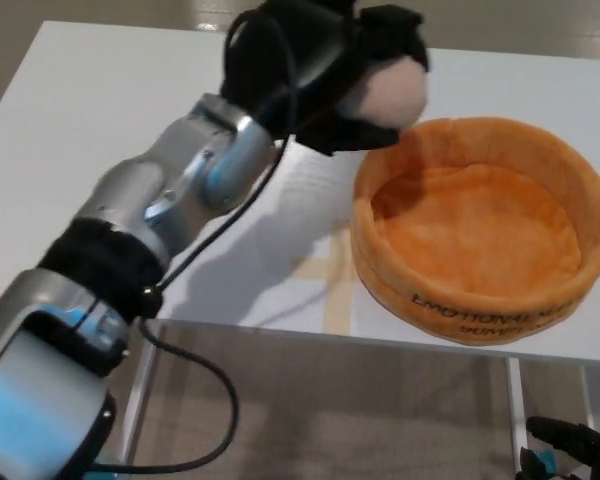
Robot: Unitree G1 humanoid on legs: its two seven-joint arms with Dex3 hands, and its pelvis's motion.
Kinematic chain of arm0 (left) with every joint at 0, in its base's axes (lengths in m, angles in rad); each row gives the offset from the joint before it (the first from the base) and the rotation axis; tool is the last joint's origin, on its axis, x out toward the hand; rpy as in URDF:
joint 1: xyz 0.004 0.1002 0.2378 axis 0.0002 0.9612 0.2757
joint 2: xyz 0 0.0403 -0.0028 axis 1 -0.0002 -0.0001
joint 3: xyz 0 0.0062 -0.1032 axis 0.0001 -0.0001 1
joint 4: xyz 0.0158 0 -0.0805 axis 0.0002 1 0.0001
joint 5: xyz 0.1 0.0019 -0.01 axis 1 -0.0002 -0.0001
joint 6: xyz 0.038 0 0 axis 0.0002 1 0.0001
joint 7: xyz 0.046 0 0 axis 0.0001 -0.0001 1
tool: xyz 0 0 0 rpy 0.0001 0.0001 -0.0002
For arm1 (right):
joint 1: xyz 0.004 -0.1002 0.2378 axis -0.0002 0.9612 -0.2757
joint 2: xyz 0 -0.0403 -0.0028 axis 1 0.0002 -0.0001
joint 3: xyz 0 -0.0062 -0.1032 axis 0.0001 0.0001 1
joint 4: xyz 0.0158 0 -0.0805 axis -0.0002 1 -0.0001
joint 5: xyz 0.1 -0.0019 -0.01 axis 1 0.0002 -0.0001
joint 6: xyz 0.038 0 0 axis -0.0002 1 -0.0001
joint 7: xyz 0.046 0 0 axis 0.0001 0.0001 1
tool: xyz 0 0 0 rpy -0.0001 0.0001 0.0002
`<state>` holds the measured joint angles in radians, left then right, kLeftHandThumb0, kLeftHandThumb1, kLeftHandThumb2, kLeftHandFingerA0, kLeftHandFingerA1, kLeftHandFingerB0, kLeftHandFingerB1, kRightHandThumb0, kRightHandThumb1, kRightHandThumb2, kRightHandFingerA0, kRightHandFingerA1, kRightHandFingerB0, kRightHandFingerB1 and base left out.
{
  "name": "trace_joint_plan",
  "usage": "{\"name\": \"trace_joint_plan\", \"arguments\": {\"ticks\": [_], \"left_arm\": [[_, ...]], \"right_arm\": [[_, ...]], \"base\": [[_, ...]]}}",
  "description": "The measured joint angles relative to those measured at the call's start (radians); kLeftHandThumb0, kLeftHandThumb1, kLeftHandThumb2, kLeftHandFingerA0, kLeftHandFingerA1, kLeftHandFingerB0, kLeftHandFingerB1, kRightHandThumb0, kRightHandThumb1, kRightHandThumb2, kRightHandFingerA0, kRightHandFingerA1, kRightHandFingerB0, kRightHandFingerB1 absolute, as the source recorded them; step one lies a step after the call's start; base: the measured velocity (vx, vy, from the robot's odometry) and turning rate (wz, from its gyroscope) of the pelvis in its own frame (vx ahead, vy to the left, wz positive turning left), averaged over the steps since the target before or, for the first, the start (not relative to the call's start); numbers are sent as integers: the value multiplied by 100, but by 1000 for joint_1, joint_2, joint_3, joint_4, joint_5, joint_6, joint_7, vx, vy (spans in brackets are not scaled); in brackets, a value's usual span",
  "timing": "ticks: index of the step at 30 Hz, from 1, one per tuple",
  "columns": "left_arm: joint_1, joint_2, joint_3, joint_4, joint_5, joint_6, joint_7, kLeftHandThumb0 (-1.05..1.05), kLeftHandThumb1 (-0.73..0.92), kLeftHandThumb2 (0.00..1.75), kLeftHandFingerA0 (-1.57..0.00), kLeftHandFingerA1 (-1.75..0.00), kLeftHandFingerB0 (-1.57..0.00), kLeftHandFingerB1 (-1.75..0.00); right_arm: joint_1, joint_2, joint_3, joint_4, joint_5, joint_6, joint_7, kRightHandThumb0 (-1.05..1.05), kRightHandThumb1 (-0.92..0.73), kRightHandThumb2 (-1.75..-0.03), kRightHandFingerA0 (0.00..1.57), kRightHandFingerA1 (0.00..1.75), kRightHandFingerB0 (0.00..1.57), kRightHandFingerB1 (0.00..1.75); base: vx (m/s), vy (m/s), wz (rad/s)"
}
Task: Use the left hand to pick up the pink round toy on the left and place it inside the orange plate on the desk.
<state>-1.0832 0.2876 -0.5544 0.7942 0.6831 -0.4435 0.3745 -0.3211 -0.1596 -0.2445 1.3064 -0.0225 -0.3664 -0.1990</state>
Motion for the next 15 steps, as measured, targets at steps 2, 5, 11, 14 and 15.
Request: {"name": "trace_joint_plan", "arguments": {"ticks": [2,5,11,14,15], "left_arm": [[-14,-33,-13,17,9,9,0,-22,64,61,-74,-148,-76,-117],[-32,-87,-32,57,24,19,0,-30,60,59,-88,-118,-82,-49],[-59,-177,-72,149,53,30,8,-24,58,57,-86,-109,-87,-51],[-65,-220,-95,194,67,37,10,-24,58,57,-86,-109,-87,-51],[-65,-226,-99,201,68,38,10,-24,58,57,-86,-109,-87,-51]], "right_arm": [[0,0,0,0,0,0,0,-22,-61,-57,75,86,73,54],[1,0,3,0,-1,0,2,-26,-45,-86,78,87,67,69],[1,1,6,0,-2,0,4,-24,-60,-58,79,92,74,55],[3,1,6,0,-2,0,5,-24,-60,-58,79,92,74,55],[3,1,6,0,-2,0,5,-24,-60,-58,79,92,74,55]], "base": [[0,0,0],[0,0,0],[0,0,0],[0,0,0],[0,0,0]]}}
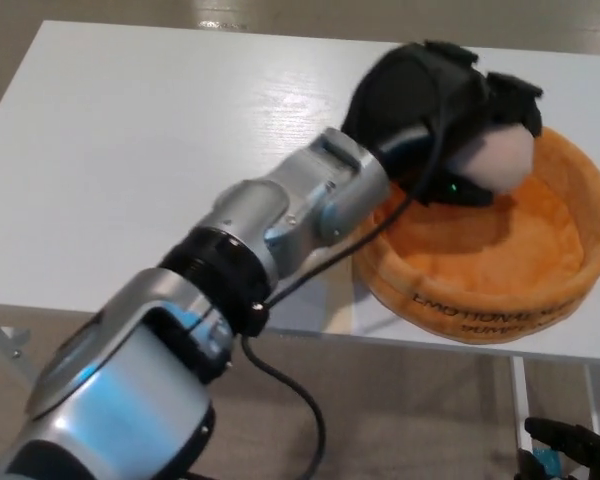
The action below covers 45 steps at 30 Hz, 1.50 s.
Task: Use the left hand to pick up the pink round toy on the left and place it inside the orange plate on the desk.
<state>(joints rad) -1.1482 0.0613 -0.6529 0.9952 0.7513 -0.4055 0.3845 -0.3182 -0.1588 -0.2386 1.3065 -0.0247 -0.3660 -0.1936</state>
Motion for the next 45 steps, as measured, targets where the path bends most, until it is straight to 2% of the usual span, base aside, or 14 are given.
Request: {"name": "trace_joint_plan", "arguments": {"ticks": [1,3,4,8,10,12,21,26,27,31,36,39,40,45], "left_arm": [[0,-14,-6,18,6,2,-1,-24,58,57,-86,-109,-87,-51],[-1,-20,-9,29,13,3,-2,-33,59,57,-65,-43,-51,-36],[-1,-24,-10,34,14,5,-8,-82,50,61,0,-16,0,-24],[-4,-41,-33,57,20,39,-75,-82,45,89,0,-4,-1,-12],[-4,-46,-46,71,24,61,-111,-84,45,92,0,-4,0,-10],[-4,-48,-49,75,25,70,-126,-101,50,78,0,-12,-2,-16],[-3,-46,-55,88,23,139,-271,-92,50,96,0,0,0,-2],[-1,-25,-34,33,15,168,-351,-92,52,95,-1,0,-2,-3],[-1,-22,-30,24,14,170,-358,-87,48,93,0,-4,0,-7],[24,34,13,-122,9,169,-382,-94,53,96,0,0,0,-1],[58,93,58,-284,6,170,-395,-62,47,55,0,-18,-2,-25],[105,136,108,-434,-9,169,-406,-31,41,55,-4,-24,-13,-28],[115,143,118,-460,-13,169,-408,-6,46,90,-2,-51,0,-47],[190,180,185,-615,-54,166,-429,0,54,56,-10,-29,-20,-29]], "right_arm": [[0,0,0,0,0,0,0,-24,-60,-58,79,92,74,55],[0,0,1,0,-1,0,0,-24,-61,-58,80,96,74,56],[1,0,1,0,-1,0,0,-26,-62,-57,81,94,72,54],[1,1,2,0,-2,0,2,-30,-46,-87,78,88,66,69],[1,1,4,0,-3,0,2,-24,-61,-57,80,92,73,55],[1,1,5,0,-3,0,2,-28,-46,-87,79,88,67,69],[2,1,11,0,-3,0,3,-29,-46,-87,79,89,66,68],[4,1,11,0,-3,2,4,-23,-61,-57,76,85,73,55],[4,2,11,0,-3,2,4,-27,-46,-87,78,88,66,69],[7,5,15,0,-3,2,4,-29,-46,-88,78,87,65,69],[8,5,17,0,-3,2,4,-23,-62,-58,77,86,72,55],[6,5,17,-1,-3,2,4,-28,-47,-87,79,87,67,69],[6,5,17,-1,-3,2,4,-24,-61,-57,81,90,73,54],[2,5,17,-2,-3,2,4,-21,-60,-59,78,86,73,56]], "base": [[0,0,0],[0,0,0],[0,0,0],[0,0,0],[0,0,0],[0,0,0],[0,0,0],[0,0,0],[0,0,0],[0,0,0],[0,0,0],[0,0,0],[0,0,0],[0,0,0]]}}
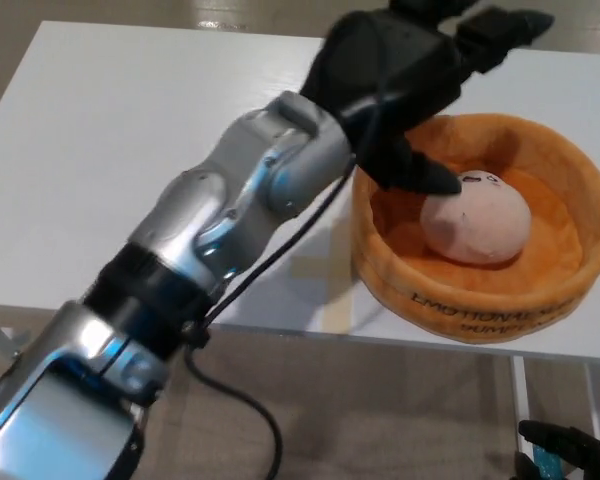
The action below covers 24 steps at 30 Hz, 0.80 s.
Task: Use the left hand to pick up the pink round toy on the left and place it inside the orange plate on the desk.
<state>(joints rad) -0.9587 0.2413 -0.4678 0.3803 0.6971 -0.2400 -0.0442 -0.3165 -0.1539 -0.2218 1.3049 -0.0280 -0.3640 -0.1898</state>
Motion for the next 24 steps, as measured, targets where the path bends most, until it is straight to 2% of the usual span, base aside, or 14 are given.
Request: {"name": "trace_joint_plan", "arguments": {"ticks": [1,3,7,8,9,10,11,12,14,15,17,22,23,24], "left_arm": [[52,27,41,-75,-38,-5,-17,-1,58,57,-11,-28,-22,-29],[82,42,61,-112,-58,-7,-26,-6,61,58,-16,-30,-27,-30],[185,97,125,-210,-123,-8,-58,-4,65,59,-14,-30,-33,-32],[220,114,145,-236,-144,-9,-68,1,71,60,-11,-30,-31,-30],[234,122,152,-246,-153,-8,-73,1,71,60,-11,-30,-31,-30],[279,142,174,-272,-181,-8,-88,-7,48,94,-6,-47,-20,-50],[299,150,183,-283,-194,-8,-95,-7,48,94,-6,-47,-20,-50],[320,158,190,-293,-208,-8,-103,-4,52,97,-12,-49,-22,-51],[388,181,215,-322,-247,-7,-129,-4,52,97,-12,-49,-22,-51],[413,188,223,-331,-261,-6,-140,-5,56,99,-11,-50,-19,-50],[472,206,241,-353,-294,-4,-165,-1,56,100,-9,-49,-17,-49],[624,253,286,-394,-379,5,-236,-7,52,98,-11,-50,-20,-51],[624,253,286,-394,-379,5,-236,-15,71,61,-30,-35,-37,-33],[695,272,302,-403,-423,10,-279,-15,71,61,-30,-35,-37,-33]], "right_arm": [[-2,0,0,0,0,0,0,-26,-46,-85,78,88,67,69],[-2,0,0,-1,0,0,0,-26,-46,-86,79,88,68,69],[-5,-1,0,-1,0,0,0,-27,-45,-85,79,87,68,69],[-5,-1,0,-1,0,0,0,-20,-59,-60,78,88,73,56],[-6,-1,0,-1,0,0,0,-20,-59,-60,78,88,73,56],[-7,-1,0,-2,0,0,0,-19,-60,-59,76,83,73,56],[-7,-2,0,-2,0,0,0,-19,-60,-59,76,83,73,56],[-8,-2,0,-2,0,0,0,-24,-45,-83,78,89,68,68],[-9,-2,0,-2,0,0,0,-24,-45,-83,78,89,68,68],[-9,-2,0,-2,0,0,0,-19,-59,-59,78,90,74,57],[-10,-2,0,-3,0,0,0,-20,-59,-61,78,90,74,58],[-12,-3,0,-3,0,0,0,-22,-60,-58,76,85,74,56],[-12,-3,0,-3,0,0,0,-20,-59,-61,76,86,72,58],[-12,-4,0,-3,0,0,0,-20,-59,-61,76,86,72,58]], "base": [[0,0,0],[0,0,0],[0,0,0],[0,0,0],[0,0,0],[0,0,0],[0,0,0],[0,0,0],[0,0,0],[0,0,0],[0,0,0],[0,0,0],[0,0,0],[0,0,0]]}}
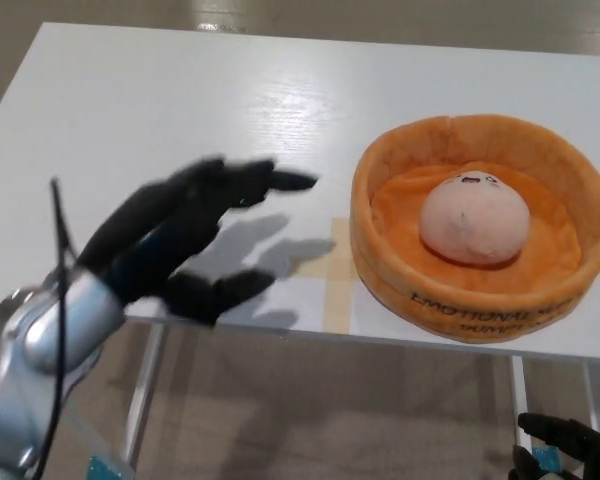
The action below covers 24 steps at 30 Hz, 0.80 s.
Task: Use the left hand to pick up the pink round toy on the left and place it inside the orange plate on the desk.
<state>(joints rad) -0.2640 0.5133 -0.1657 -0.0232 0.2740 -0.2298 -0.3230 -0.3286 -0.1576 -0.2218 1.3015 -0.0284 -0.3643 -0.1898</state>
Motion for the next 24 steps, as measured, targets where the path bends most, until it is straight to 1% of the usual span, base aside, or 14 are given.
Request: {"name": "trace_joint_plan", "arguments": {"ticks": [1,2,4,7,8,9,10,14,15,16,19,20,21,24], "left_arm": [[0,0,0,0,0,0,0,-14,48,93,-19,-52,-25,-52],[55,17,12,-6,-31,4,-33,-14,48,93,-19,-52,-25,-52],[91,26,21,-6,-54,6,-56,-10,45,92,-25,-54,-27,-53],[192,38,33,6,-110,14,-124,-11,45,91,-25,-54,-25,-53],[192,38,33,6,-110,14,-124,-13,62,58,-38,-37,-38,-34],[231,39,36,23,-138,20,-155,-13,62,58,-38,-37,-38,-34],[267,39,39,44,-164,28,-186,-20,56,62,-43,-40,-37,-36],[317,17,55,152,-225,51,-261,-21,53,62,-46,-41,-38,-37],[321,10,60,183,-237,56,-274,-11,56,58,-53,-42,-45,-36],[324,4,64,209,-246,60,-286,-11,56,58,-53,-42,-45,-36],[326,-27,78,318,-268,67,-313,-14,59,57,-62,-44,-51,-37],[319,-51,87,396,-277,68,-318,-14,59,57,-62,-44,-51,-37],[313,-63,93,435,-279,67,-318,-16,58,57,-67,-45,-55,-38],[294,-90,103,525,-282,64,-308,-14,60,58,-65,-46,-55,-39]], "right_arm": [[0,0,0,0,0,0,0,-22,-59,-60,75,84,74,58],[0,0,0,0,0,0,0,-22,-59,-60,75,84,74,58],[0,-1,0,0,0,0,0,-19,-58,-60,76,89,74,58],[-1,-4,0,0,0,0,0,-20,-59,-60,76,86,74,57],[-1,-4,0,0,0,0,0,-20,-59,-59,76,88,74,58],[-1,-5,0,0,0,0,0,-20,-59,-59,76,88,74,58],[-1,-5,0,0,0,0,0,-21,-60,-58,75,85,75,57],[-1,-8,-1,0,0,0,0,-22,-61,-58,75,86,75,57],[-1,-8,-1,0,0,0,0,-22,-61,-57,76,85,74,56],[-1,-9,-1,0,0,0,1,-22,-61,-57,76,85,74,56],[-1,-12,-1,0,0,0,1,-21,-59,-60,76,87,76,59],[-1,-14,-1,0,0,0,2,-21,-59,-60,76,87,76,59],[-1,-15,-1,0,0,0,2,-20,-59,-60,75,84,75,58],[-1,-17,-1,0,0,0,2,-22,-60,-60,74,84,75,58]], "base": [[0,0,0],[0,0,0],[0,0,0],[0,0,0],[0,0,0],[0,0,0],[0,0,0],[0,0,0],[0,0,0],[0,0,0],[0,0,0],[0,0,0],[0,0,0],[0,0,0]]}}
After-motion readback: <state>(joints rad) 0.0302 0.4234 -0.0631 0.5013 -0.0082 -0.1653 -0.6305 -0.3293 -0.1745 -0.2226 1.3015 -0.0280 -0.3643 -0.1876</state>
